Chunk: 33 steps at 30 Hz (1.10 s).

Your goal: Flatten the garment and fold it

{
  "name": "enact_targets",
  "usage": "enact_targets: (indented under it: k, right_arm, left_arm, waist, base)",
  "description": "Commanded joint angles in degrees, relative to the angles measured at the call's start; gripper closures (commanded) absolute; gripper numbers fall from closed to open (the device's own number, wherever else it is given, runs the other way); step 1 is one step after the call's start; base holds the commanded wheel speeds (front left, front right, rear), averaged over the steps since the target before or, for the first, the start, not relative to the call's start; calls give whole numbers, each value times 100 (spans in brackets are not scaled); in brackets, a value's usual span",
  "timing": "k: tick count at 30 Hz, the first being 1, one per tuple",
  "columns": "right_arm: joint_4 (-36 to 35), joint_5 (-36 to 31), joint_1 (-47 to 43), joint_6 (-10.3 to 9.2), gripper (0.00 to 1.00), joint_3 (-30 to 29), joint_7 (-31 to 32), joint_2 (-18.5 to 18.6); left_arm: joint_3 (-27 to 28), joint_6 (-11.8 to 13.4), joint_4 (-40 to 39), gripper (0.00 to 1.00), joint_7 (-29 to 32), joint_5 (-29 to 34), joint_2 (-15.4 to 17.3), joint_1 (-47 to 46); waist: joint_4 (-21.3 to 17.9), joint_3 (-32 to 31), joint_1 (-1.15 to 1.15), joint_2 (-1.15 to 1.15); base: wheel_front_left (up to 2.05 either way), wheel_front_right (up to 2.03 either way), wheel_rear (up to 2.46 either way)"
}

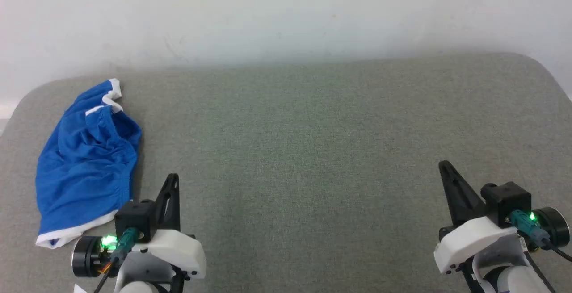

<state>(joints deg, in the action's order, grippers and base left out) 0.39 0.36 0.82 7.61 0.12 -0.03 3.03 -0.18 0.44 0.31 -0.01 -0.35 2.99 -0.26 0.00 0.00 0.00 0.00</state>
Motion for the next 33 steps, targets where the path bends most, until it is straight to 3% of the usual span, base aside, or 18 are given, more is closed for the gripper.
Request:
enact_targets:
  k: [1, 23, 24, 33]
  right_arm:
    - [-39, -36, -82, -12, 100, -12, 3, -15]
    - [-39, -36, -82, -12, 100, -12, 3, -15]
    - [0, 0, 0, 0, 0, 0, 0, 0]
    - [67, 93, -27, -1, 0, -17, -70, 1]
  left_arm:
    - [18, -44, -31, 100, 1, 35, -12, 26]
    - [18, -44, -31, 100, 1, 35, -12, 26]
    - [0, 0, 0, 0, 0, 0, 0, 0]
    - [-49, 29, 46, 0, -70, -50, -1, 4]
  waist:
    - [0, 0, 0, 0]
    - [0, 0, 0, 0]
    - [0, 0, 0, 0]
    - [0, 0, 0, 0]
  base:
    - [0, 0, 0]
    - [0, 0, 0]
    - [0, 0, 0]
    - [0, 0, 0]
